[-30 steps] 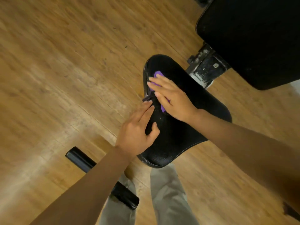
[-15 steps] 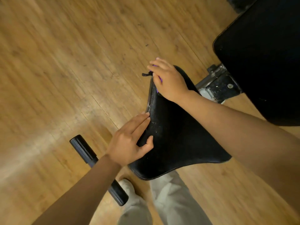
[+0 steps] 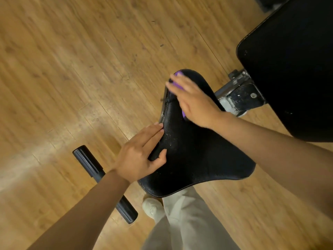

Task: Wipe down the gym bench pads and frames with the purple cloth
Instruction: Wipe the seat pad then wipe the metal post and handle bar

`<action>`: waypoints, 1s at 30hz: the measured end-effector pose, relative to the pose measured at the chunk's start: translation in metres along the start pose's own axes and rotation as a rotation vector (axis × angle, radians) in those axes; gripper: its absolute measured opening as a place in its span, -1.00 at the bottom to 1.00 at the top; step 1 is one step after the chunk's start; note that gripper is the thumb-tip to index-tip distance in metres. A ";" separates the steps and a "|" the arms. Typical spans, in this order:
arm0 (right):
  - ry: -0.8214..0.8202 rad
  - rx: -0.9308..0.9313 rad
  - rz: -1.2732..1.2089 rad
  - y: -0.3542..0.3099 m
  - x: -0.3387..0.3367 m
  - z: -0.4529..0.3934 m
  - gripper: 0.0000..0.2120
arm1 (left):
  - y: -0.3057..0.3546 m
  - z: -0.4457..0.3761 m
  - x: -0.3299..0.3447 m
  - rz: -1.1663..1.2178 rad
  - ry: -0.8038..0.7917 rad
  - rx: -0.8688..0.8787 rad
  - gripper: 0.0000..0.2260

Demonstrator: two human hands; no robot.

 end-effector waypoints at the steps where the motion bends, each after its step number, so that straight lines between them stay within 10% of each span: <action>1: 0.048 0.073 -0.018 0.008 -0.006 -0.012 -0.53 | 0.001 0.000 0.000 -0.015 -0.001 -0.006 -0.62; 9: 0.199 0.200 0.005 -0.008 -0.001 -0.003 -0.56 | 0.019 0.052 -0.012 -0.082 -0.014 -0.282 -0.59; 19: -0.229 -0.515 0.037 -0.107 0.044 0.090 -0.60 | 0.054 0.114 0.016 -0.198 -0.095 -0.138 -0.55; 26: 0.083 -0.024 0.061 -0.052 0.016 0.023 -0.63 | 0.056 0.116 0.017 -0.242 -0.042 -0.114 -0.55; 30: -0.097 -0.340 0.016 -0.124 0.050 0.056 -0.63 | 0.059 0.119 0.013 -0.220 0.009 -0.068 -0.57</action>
Point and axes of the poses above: each hand's wrist, its own z-axis away from the middle knuckle, its own x-axis out of the palm, y = z × x, the point moved 10 cm from there along -z, towards the middle knuckle, and after that the axes turned 5 degrees about -x, right-handed, at the moved point
